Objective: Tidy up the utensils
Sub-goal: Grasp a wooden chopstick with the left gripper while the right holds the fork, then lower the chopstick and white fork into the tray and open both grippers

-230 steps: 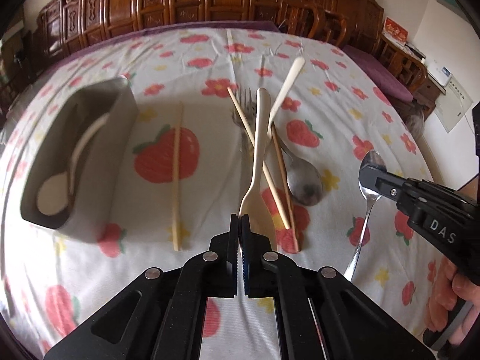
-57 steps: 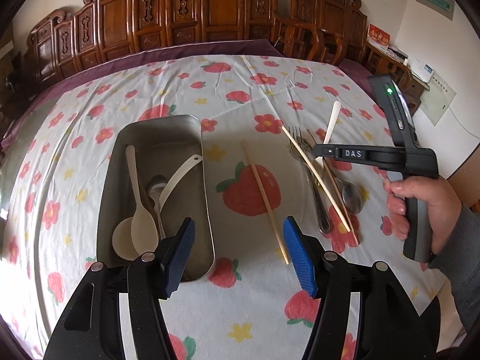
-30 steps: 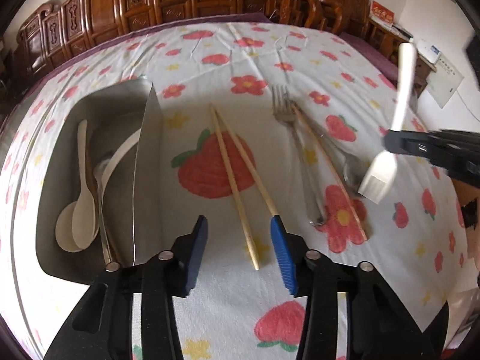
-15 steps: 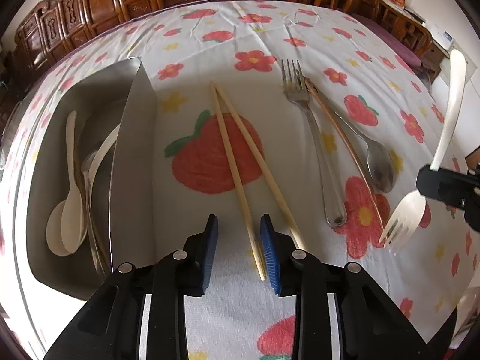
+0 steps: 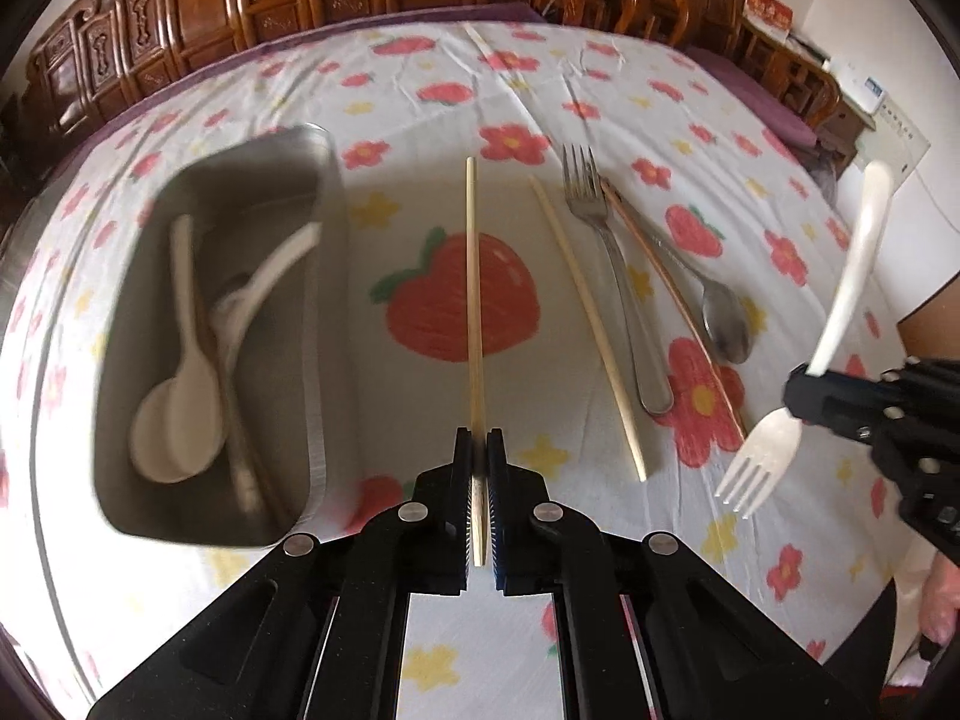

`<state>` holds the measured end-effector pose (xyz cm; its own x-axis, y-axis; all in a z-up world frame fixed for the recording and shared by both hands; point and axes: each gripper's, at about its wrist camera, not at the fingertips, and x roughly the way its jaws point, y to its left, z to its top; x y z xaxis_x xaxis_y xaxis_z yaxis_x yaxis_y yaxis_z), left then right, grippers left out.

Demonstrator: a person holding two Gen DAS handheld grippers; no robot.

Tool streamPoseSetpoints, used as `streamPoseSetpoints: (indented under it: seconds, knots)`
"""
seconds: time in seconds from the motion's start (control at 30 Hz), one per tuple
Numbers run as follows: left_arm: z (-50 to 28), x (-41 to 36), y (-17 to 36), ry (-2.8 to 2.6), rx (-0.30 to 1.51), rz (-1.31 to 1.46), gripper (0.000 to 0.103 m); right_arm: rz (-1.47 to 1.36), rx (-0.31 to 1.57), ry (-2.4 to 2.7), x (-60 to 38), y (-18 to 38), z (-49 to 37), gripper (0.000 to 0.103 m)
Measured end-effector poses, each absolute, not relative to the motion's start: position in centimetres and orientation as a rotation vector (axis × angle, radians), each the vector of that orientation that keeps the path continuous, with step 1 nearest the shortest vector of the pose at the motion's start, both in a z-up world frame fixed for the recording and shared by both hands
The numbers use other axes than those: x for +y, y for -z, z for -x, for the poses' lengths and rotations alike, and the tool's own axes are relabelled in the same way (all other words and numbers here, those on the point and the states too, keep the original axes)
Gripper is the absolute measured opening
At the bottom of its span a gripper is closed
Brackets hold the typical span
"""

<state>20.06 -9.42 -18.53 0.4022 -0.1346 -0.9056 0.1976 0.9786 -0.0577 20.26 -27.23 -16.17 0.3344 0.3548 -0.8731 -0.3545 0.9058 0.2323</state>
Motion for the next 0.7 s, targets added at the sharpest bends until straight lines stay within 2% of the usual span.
streamPoseSetpoints:
  seconds: [0.33, 0.7]
  knots:
    - [-18.5, -5.1, 14.5, 0.191, 1.052, -0.029, 0.004, 0.040, 1.115, -0.501, -23.7, 14.3, -19.6, 0.005]
    - [-17.4, -0.7, 12.5, 0.164, 1.010, -0.020, 0.004, 0.079, 1.090, -0.551, -19.6, 12.9, -19.3, 0.005]
